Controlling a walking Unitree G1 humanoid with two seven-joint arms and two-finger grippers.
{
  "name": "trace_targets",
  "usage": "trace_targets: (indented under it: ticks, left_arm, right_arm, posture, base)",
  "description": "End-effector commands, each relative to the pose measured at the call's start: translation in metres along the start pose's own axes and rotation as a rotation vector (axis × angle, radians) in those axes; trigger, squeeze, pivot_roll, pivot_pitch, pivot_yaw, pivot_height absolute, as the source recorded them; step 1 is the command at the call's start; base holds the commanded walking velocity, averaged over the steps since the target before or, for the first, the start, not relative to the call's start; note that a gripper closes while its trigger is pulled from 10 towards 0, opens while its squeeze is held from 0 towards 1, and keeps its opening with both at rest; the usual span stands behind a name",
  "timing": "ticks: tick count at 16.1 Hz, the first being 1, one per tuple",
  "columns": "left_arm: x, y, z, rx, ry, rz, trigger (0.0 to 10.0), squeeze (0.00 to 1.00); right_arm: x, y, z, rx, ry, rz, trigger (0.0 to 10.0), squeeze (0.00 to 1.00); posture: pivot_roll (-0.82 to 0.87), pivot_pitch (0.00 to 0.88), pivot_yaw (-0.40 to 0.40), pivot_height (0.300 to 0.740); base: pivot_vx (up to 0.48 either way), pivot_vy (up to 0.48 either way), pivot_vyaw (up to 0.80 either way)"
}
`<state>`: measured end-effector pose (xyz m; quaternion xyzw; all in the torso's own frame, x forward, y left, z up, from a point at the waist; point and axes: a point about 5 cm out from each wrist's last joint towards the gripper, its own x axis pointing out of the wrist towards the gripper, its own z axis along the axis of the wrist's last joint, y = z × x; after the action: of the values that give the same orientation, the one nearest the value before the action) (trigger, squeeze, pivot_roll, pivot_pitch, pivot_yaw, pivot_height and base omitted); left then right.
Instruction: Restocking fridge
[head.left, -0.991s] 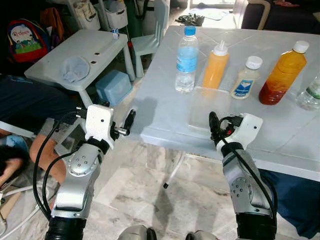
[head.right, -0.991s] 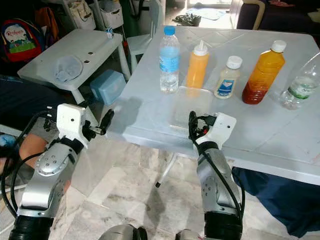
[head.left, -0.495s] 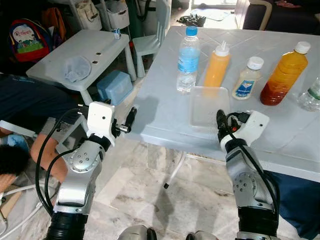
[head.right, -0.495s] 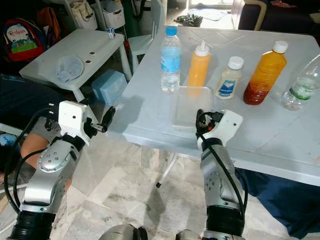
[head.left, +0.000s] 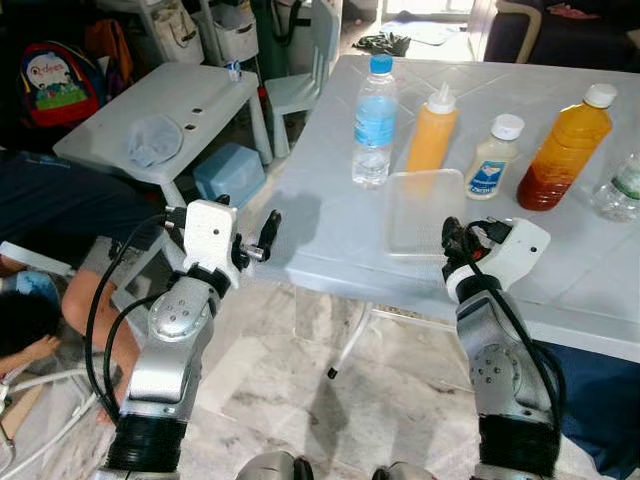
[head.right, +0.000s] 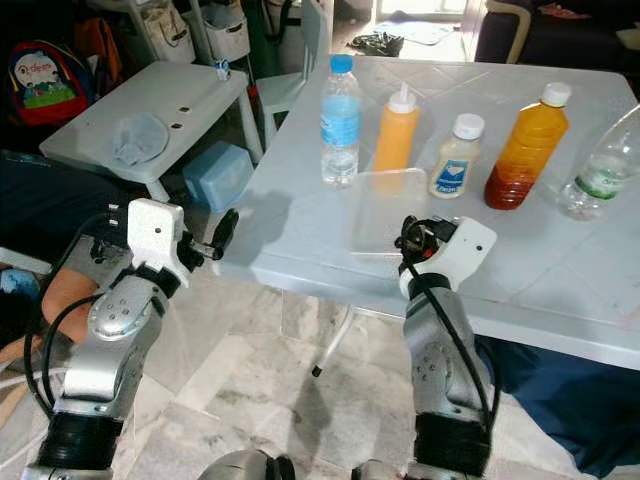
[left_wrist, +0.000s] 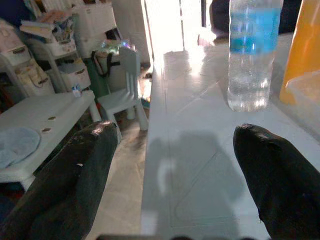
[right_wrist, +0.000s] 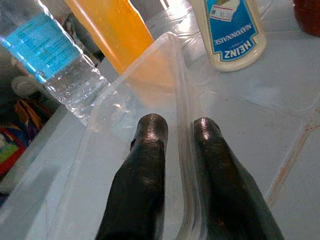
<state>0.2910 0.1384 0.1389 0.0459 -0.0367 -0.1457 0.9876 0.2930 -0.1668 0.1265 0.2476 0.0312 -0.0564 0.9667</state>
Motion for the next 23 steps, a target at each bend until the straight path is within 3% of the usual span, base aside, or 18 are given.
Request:
trace_targets:
  ticks: [1,4,5,6,7,13,14,15,16,17,18,22,23]
  left_arm:
    - [-0.004,0.005,-0.005,0.013,0.016,0.019,10.0,0.0]
    - [-0.003,0.0,-0.005,0.002,0.005,0.026,10.0,0.0]
    - [0.0,-0.002,-0.005,0.003,0.013,0.045,10.0,0.0]
    - [0.0,-0.002,-0.005,0.005,0.016,0.053,10.0,0.0]
    - [0.002,-0.003,-0.006,0.007,0.021,0.065,10.0,0.0]
    - [0.005,-0.004,-0.005,-0.002,0.015,0.089,10.0,0.0]
    - [0.005,-0.005,-0.005,-0.003,0.016,0.088,10.0,0.0]
    - [0.004,-0.005,-0.006,-0.004,0.018,0.088,10.0,0.0]
    - [0.004,-0.006,-0.006,-0.003,0.02,0.088,10.0,0.0]
    - [0.004,-0.006,-0.006,-0.003,0.021,0.089,10.0,0.0]
    - [0.004,-0.006,-0.006,-0.003,0.022,0.089,10.0,0.0]
    - [0.006,-0.006,-0.007,-0.001,0.025,0.09,10.0,0.0]
    - [0.007,-0.007,-0.008,-0.002,0.024,0.095,10.0,0.0]
  right_arm:
    - [-0.005,-0.01,-0.015,-0.01,0.072,-0.057,0.0,0.0]
    - [-0.005,-0.013,-0.016,-0.036,0.086,-0.057,0.0,0.0]
    - [-0.003,-0.012,-0.014,-0.043,0.081,-0.053,4.1,0.0]
    - [-0.003,-0.011,-0.013,-0.046,0.079,-0.052,4.1,0.0]
    - [-0.003,-0.009,-0.012,-0.073,0.072,-0.036,10.0,0.0]
    - [-0.005,0.01,0.008,-0.204,-0.075,0.06,10.0,0.0]
    - [-0.005,0.011,0.009,-0.2,-0.084,0.062,7.1,0.0]
    - [-0.005,0.01,0.01,-0.194,-0.086,0.059,0.0,0.0]
    - [-0.006,0.009,0.009,-0.199,-0.085,0.056,1.5,0.0]
    - [-0.006,0.008,0.008,-0.207,-0.083,0.051,5.4,0.0]
    - [-0.006,0.007,0.008,-0.212,-0.081,0.049,10.0,0.0]
    - [-0.007,0.009,0.007,-0.214,-0.07,0.069,10.0,0.0]
    - [-0.009,0.018,0.007,-0.256,-0.076,0.148,10.0,0.0]
  posture:
    - [0.0,0.008,0.086,0.74]
    - [-0.01,0.006,0.073,0.74]
    - [-0.01,0.016,0.067,0.74]
    - [-0.01,0.017,0.067,0.74]
    - [-0.01,0.019,0.063,0.74]
    - [-0.02,0.024,0.067,0.74]
    - [-0.02,0.027,0.067,0.74]
    - [-0.02,0.03,0.067,0.74]
    - [-0.02,0.032,0.066,0.74]
    - [-0.02,0.033,0.066,0.74]
    - [-0.02,0.034,0.066,0.74]
    - [-0.03,0.033,0.062,0.74]
    - [-0.03,0.032,0.06,0.74]
  base:
    - [0.0,0.0,0.0]
    - [0.0,0.0,0.0]
    - [0.0,0.0,0.0]
    - [0.0,0.0,0.0]
    - [0.0,0.0,0.0]
    - [0.0,0.0,0.0]
    - [0.0,0.0,0.0]
    - [0.0,0.0,0.0]
    - [0.0,0.0,0.0]
    - [0.0,0.0,0.0]
    - [0.0,0.0,0.0]
    - [0.0,0.0,0.0]
    - [0.0,0.0,0.51]
